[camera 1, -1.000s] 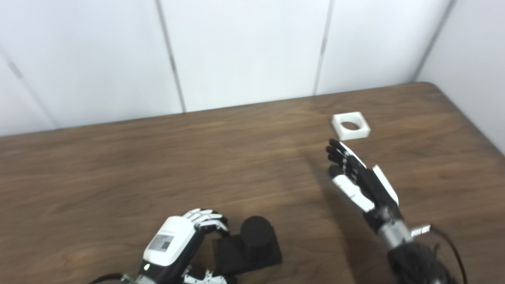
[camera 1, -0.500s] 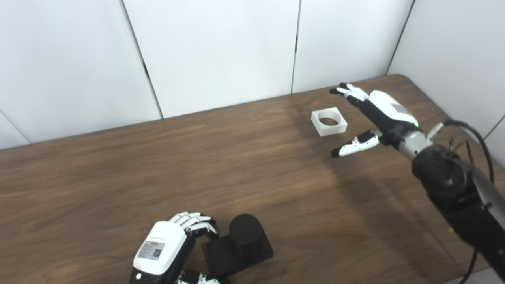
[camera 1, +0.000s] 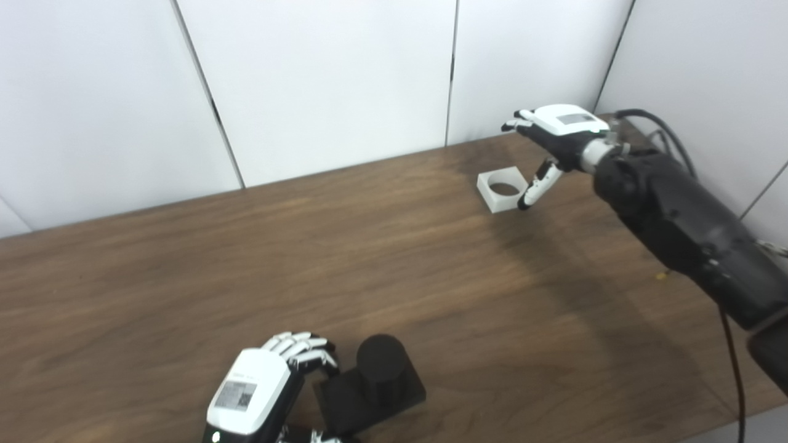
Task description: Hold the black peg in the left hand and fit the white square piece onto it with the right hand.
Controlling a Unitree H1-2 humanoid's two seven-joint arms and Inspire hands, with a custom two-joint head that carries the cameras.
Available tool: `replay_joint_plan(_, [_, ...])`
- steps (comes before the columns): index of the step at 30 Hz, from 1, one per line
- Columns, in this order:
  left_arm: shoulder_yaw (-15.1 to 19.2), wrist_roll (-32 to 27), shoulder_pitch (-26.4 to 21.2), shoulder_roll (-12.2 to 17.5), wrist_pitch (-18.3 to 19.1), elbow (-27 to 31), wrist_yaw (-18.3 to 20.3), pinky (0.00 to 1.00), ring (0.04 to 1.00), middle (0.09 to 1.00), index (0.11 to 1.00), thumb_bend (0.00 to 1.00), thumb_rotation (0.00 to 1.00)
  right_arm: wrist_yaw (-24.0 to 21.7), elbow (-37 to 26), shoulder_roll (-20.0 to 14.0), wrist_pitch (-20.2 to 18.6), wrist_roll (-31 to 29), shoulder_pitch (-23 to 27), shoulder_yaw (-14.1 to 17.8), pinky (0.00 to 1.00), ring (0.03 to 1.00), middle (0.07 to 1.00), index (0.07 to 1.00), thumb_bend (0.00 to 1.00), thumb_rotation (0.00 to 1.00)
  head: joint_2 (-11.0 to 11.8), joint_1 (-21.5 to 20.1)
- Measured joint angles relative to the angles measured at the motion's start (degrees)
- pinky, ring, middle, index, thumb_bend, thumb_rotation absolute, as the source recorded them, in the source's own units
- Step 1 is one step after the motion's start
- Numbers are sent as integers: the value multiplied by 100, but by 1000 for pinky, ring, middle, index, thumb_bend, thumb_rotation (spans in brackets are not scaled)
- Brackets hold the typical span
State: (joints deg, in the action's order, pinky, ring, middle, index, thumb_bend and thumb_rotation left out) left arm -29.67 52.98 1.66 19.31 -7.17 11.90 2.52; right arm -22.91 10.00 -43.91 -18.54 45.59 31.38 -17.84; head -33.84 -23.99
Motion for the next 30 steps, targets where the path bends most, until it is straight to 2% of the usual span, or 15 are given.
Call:
replay_joint_plan(7, [0, 2, 13, 2, -2, 0, -10, 823, 808, 764, 489, 515, 55, -180, 610, 259, 88, 255, 496, -334, 981, 1000, 1000, 920, 904, 257, 0, 17])
replay_joint_plan(12, [-5, 35, 16, 0, -1, 7, -10, 825, 811, 765, 489, 515, 56, -335, 824, 318, 103, 383, 765, -492, 971, 1000, 994, 916, 922, 264, -9, 35])
replay_joint_plan(16, [-4, 60, 21, -4, 0, 18, -10, 827, 811, 764, 489, 516, 56, -407, 951, 374, 94, 436, 847, -549, 979, 1000, 998, 901, 925, 256, -17, 79])
replay_joint_plan(24, [-1, 144, 46, -21, 24, 67, -5, 825, 810, 761, 489, 517, 56, -854, 955, 389, 51, 558, 847, -711, 1000, 1000, 1000, 829, 937, 268, -52, 141])
replay_joint_plan(30, [-5, 199, 107, -39, 189, 180, 59, 822, 807, 760, 489, 518, 55, -1405, 942, 389, -99, 734, 873, -786, 1000, 1000, 988, 792, 975, 304, -88, 184])
